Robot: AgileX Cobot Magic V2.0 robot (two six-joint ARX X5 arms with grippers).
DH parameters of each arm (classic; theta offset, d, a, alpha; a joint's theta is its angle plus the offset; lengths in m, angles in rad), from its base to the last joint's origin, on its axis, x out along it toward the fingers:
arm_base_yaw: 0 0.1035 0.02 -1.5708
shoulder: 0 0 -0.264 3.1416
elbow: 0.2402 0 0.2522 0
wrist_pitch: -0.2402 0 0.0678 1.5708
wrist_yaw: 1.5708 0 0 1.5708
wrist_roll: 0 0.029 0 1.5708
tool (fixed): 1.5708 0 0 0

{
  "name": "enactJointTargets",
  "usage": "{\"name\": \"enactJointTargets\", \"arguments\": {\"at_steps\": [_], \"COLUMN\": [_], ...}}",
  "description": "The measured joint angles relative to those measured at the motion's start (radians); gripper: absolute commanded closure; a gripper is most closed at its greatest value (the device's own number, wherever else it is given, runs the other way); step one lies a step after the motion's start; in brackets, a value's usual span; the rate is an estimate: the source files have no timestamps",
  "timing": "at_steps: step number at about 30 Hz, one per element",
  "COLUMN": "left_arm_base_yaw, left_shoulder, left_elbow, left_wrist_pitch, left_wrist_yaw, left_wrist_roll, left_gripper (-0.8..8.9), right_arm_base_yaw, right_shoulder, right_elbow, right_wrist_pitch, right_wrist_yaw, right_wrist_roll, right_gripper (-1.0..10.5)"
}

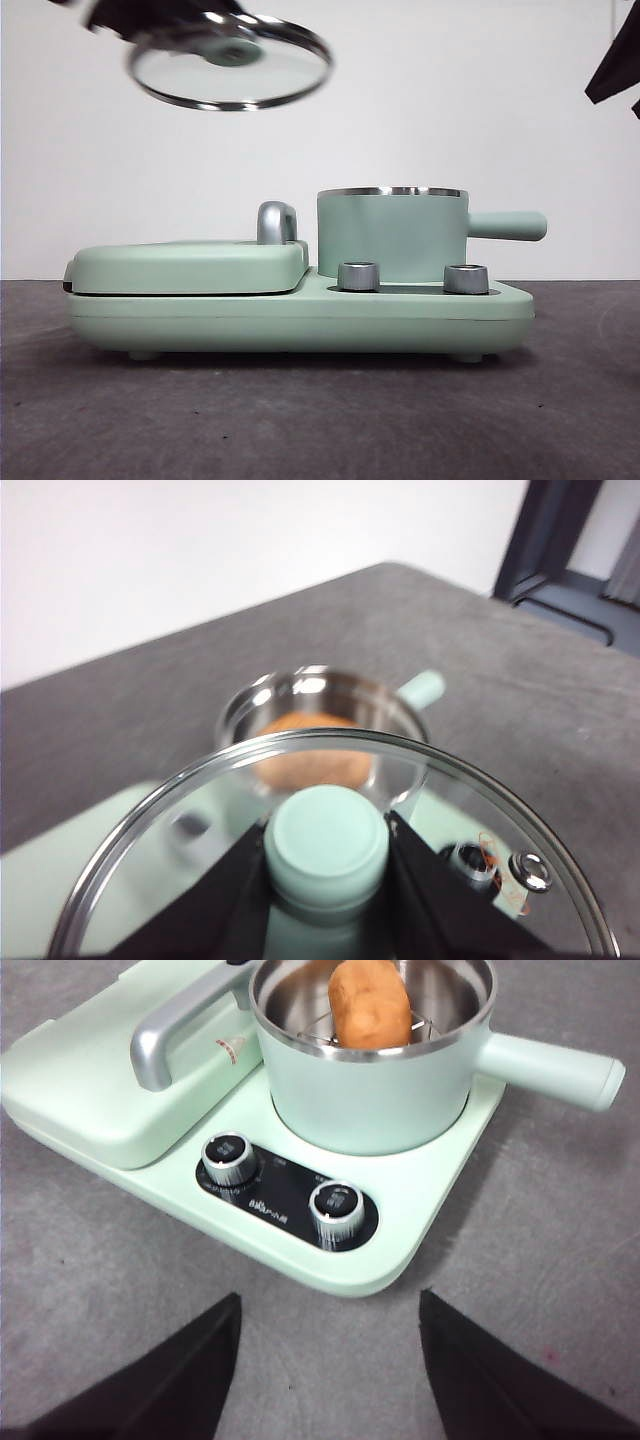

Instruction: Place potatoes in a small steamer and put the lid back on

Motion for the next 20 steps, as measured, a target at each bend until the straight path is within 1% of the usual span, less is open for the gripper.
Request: {"name": "enactJointTargets", "arguments": {"at_steps": [4,8,13,20], "left_arm_base_yaw": [-0.033,-0.053,-0.067,-0.083], "left_shoulder": [0.111,0.232,0.369,0.540], "left_elbow": [0.024,0.109,0.255,0.431], "left_wrist_pitch": [0.080,0.082,0.084,0.085], "left_wrist_yaw": [0.000,-0.022,-0.023,-0.026], "left_wrist_roll": [0.000,0.001,0.024,0.069], "left_gripper": [7.99,7.99,7.99,7.99], "right_arm_base_yaw": [0.000,0.000,0.000,0.000], "right_shoulder": [0.000,0.000,0.000,0.000], "right_elbow": [0.000,0.000,0.000,0.000], "right_wrist_pitch": [-0.013,-0.031,-0.032,-0.035], "right_wrist_yaw": [0.000,0.000,0.004,0.048], "right_wrist_roll": [0.003,0.006,0.007,0.007], "right_gripper": [6.7,6.7,6.7,6.7]}}
